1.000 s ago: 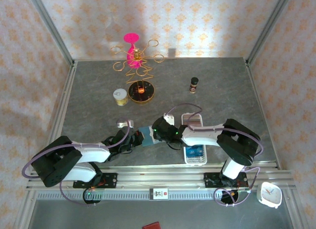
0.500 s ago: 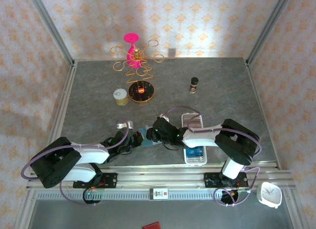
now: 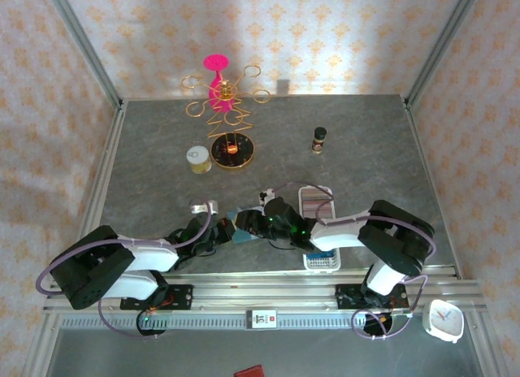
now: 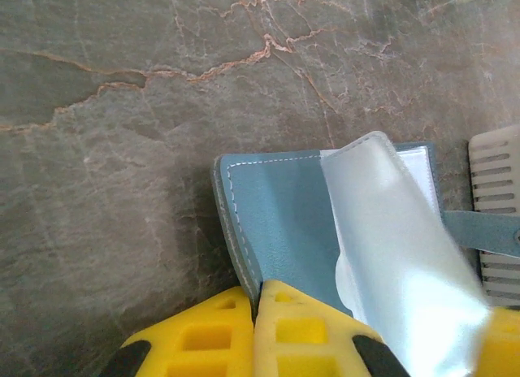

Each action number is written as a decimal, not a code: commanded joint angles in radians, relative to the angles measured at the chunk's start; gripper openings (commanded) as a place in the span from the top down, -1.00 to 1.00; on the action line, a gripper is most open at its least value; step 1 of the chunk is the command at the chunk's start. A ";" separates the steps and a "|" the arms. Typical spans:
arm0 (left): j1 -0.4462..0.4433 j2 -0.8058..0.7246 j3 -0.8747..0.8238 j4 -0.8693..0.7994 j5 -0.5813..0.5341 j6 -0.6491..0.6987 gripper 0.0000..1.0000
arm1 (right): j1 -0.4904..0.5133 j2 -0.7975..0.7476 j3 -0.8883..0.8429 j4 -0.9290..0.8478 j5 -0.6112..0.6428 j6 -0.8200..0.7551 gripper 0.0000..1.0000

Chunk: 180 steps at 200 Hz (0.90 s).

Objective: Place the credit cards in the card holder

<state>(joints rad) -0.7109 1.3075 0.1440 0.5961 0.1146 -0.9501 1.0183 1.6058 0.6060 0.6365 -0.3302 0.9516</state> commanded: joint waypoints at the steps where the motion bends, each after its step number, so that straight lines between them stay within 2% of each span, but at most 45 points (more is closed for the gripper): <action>1: 0.005 -0.002 -0.049 -0.034 -0.036 -0.004 1.00 | 0.003 -0.083 -0.018 0.162 -0.036 0.003 0.14; 30: 0.005 0.009 -0.050 -0.024 -0.025 -0.007 1.00 | 0.002 -0.146 -0.018 0.092 -0.006 -0.024 0.13; 46: 0.005 0.008 -0.053 -0.022 -0.027 -0.012 1.00 | 0.003 -0.198 -0.035 0.021 0.062 -0.036 0.10; 63: 0.005 -0.006 -0.053 -0.035 -0.029 -0.014 1.00 | 0.003 -0.251 -0.034 -0.154 0.186 -0.039 0.05; 76: 0.004 -0.020 -0.053 -0.052 -0.033 -0.015 1.00 | 0.003 -0.261 -0.035 -0.239 0.226 -0.060 0.03; 91: 0.005 -0.043 -0.050 -0.084 -0.039 -0.006 1.00 | 0.003 -0.260 -0.025 -0.298 0.223 -0.104 0.16; 104: 0.005 -0.063 -0.043 -0.117 -0.041 0.012 1.00 | 0.003 -0.282 -0.007 -0.358 0.244 -0.141 0.17; 110: 0.005 -0.076 -0.036 -0.142 -0.047 0.019 0.92 | 0.002 -0.304 -0.012 -0.367 0.260 -0.151 0.13; 123: 0.005 -0.111 -0.011 -0.222 -0.071 0.038 0.60 | 0.002 -0.364 -0.009 -0.411 0.285 -0.215 0.08; 136: 0.004 -0.161 0.007 -0.295 -0.106 0.059 0.45 | 0.002 -0.418 0.024 -0.507 0.322 -0.306 0.05; 151: 0.006 -0.224 0.014 -0.351 -0.139 0.074 0.16 | 0.002 -0.517 0.063 -0.607 0.410 -0.424 -0.01; 168: 0.006 -0.287 0.032 -0.426 -0.182 0.089 0.04 | 0.003 -0.620 0.081 -0.629 0.463 -0.590 -0.17; 180: 0.006 -0.326 0.049 -0.490 -0.234 0.095 0.03 | 0.003 -0.688 0.073 -0.612 0.476 -0.709 -0.36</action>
<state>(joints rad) -0.7109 1.0428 0.1497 0.2943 0.0029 -0.8917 1.0183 1.0370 0.6483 0.0879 0.0254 0.5453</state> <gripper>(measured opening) 0.479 0.615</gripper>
